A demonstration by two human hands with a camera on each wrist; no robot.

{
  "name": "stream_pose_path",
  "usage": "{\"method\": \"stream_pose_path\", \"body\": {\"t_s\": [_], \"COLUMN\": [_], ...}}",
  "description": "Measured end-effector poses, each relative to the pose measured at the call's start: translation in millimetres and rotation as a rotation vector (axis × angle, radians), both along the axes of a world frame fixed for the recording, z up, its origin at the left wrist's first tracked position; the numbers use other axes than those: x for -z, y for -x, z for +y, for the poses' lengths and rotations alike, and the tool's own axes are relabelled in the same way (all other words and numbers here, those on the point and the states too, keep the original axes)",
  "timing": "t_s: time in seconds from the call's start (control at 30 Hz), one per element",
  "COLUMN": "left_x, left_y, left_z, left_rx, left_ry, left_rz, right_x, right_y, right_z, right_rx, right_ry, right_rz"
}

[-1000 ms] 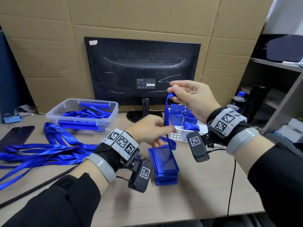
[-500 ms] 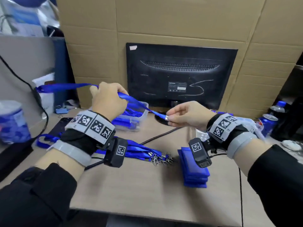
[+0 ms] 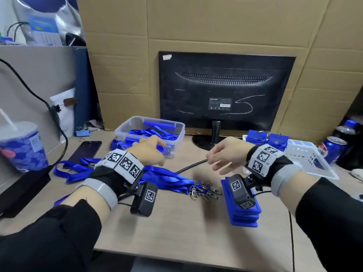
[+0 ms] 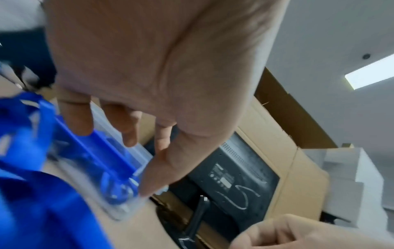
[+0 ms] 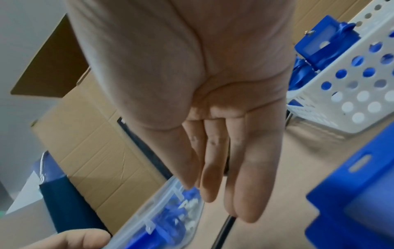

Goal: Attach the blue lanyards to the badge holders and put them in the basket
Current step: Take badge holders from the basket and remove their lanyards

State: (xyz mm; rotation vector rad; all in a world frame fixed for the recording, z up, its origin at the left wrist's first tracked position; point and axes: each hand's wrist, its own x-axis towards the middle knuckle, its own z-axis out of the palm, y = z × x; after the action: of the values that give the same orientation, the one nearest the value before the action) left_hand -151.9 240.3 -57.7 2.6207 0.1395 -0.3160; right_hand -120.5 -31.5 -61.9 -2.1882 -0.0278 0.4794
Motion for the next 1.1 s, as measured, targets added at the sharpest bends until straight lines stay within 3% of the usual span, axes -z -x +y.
{"method": "stream_pose_path", "body": {"t_s": [0.2, 0.33, 0.47, 0.7, 0.77, 1.1], "left_x": [-9, -10, -8, -2, 0, 7], "left_y": [-16, -20, -27, -43, -46, -56], "left_z": [-72, -122, -159, -196, -199, -201], "left_rx": [0.181, 0.248, 0.343, 0.411, 0.416, 0.394], "left_ry": [0.384, 0.493, 0.531, 0.556, 0.559, 0.548], "left_rz": [-0.159, -0.144, -0.097, -0.034, -0.021, 0.01], "right_x": [-21, -20, -6, 23, 24, 41], "right_y": [-8, -14, -15, -33, -33, -46], "right_z": [-70, -138, -187, -207, -202, -204], "right_rx": [0.276, 0.529, 0.632, 0.574, 0.514, 0.42], "right_ry": [-0.075, 0.026, 0.173, 0.413, 0.525, 0.713], "right_rz": [-0.179, -0.307, -0.258, -0.005, 0.028, 0.134]}}
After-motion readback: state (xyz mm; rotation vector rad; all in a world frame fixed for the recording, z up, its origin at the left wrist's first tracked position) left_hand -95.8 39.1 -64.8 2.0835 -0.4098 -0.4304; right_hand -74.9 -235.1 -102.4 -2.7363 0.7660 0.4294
